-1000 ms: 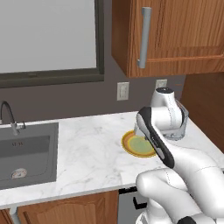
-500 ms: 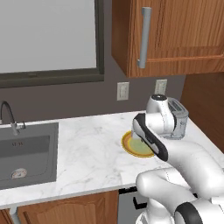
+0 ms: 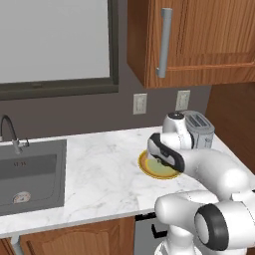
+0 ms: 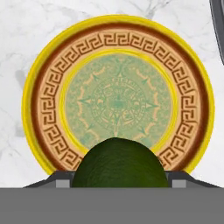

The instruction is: Pick lime from the fridge and place it on the plate on the counter.

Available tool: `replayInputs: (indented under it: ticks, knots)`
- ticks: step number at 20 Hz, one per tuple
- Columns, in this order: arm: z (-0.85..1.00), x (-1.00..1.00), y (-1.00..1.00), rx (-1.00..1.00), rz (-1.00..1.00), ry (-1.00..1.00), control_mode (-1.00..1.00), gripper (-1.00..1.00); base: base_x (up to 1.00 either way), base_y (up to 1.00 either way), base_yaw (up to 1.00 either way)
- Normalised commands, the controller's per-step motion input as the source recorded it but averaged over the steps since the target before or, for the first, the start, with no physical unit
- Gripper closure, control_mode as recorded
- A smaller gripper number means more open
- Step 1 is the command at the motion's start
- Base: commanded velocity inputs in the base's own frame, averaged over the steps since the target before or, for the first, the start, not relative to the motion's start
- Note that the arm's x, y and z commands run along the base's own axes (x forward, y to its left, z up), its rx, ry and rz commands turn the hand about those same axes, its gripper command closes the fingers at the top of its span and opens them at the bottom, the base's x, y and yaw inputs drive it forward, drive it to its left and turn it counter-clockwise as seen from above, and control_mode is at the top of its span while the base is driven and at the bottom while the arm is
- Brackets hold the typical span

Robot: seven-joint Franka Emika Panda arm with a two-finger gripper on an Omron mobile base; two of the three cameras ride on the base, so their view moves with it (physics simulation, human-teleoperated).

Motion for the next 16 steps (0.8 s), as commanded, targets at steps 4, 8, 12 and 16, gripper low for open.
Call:
replayInputs:
  ticks: [4,8,12,16]
  knots:
    - [-0.29,0.18,0.00,0.00,0.00,0.00,-1.00,1.00,0.00,0.00,0.00]
    - [-0.29,0.18,0.00,0.00,0.00,0.00,-1.00,1.00,0.00,0.00,0.00]
    - [-0.29,0.20,0.00,0.00,0.00,0.00,-1.00,1.00,0.00,0.00,0.00]
    - [-0.26,0.20,0.00,0.00,0.00,0.00,-1.00,1.00,0.00,0.00,0.00]
